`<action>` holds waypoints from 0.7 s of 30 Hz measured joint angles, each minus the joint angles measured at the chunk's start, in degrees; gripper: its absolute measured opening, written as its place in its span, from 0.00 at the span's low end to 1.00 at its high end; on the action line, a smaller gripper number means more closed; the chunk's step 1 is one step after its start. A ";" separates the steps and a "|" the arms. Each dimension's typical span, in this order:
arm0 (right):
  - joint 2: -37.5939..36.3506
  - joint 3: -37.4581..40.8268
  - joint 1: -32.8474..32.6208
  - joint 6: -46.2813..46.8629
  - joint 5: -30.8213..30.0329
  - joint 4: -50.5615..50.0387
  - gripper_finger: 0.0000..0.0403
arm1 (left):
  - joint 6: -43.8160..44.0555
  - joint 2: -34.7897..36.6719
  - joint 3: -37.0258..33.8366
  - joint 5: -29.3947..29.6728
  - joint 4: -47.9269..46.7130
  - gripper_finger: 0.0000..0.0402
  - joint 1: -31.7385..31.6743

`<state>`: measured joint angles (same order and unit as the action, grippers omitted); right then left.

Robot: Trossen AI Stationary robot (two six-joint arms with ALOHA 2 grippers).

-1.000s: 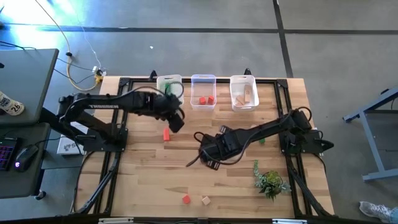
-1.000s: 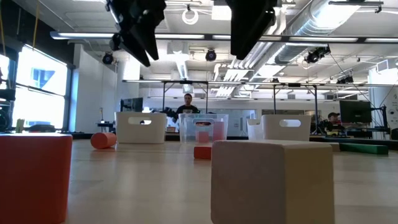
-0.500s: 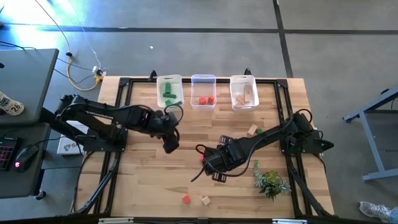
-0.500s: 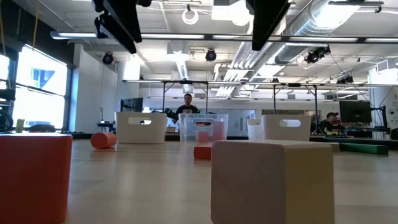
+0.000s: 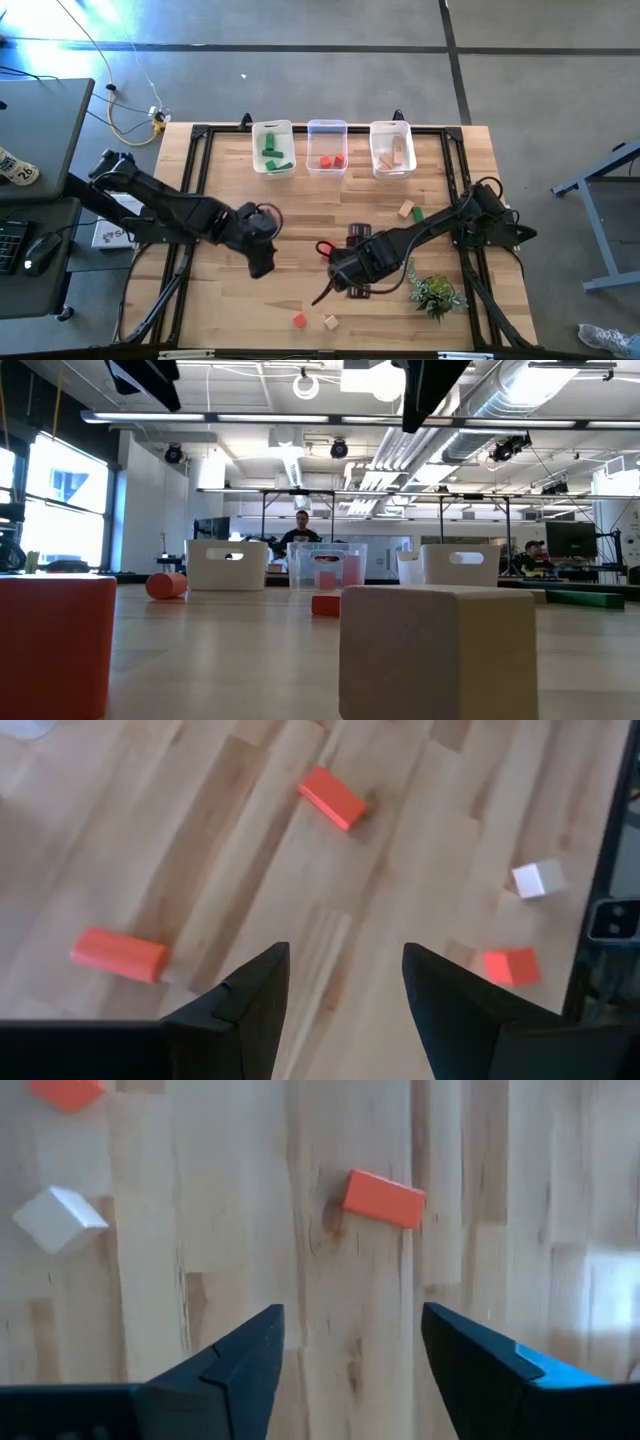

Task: Sort & place blocks by color
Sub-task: Put the orange block into the transparent bin

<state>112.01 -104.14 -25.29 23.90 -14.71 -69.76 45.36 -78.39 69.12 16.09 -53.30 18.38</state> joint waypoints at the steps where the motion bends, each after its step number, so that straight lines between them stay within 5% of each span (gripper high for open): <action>1: 0.00 0.00 0.08 -2.44 0.03 0.44 0.56 | 0.51 -0.02 0.00 0.14 0.01 0.46 0.89; 10: 1.61 -0.04 2.50 -29.93 1.47 6.24 0.56 | 4.16 -0.02 0.00 0.22 0.00 0.46 6.53; 21: 8.50 -0.04 7.43 -51.29 3.77 8.26 0.56 | 5.71 -0.04 0.00 0.16 -0.07 0.46 10.25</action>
<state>120.51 -104.18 -17.86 -27.40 -10.94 -61.50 51.07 -78.43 69.12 16.25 -53.36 28.64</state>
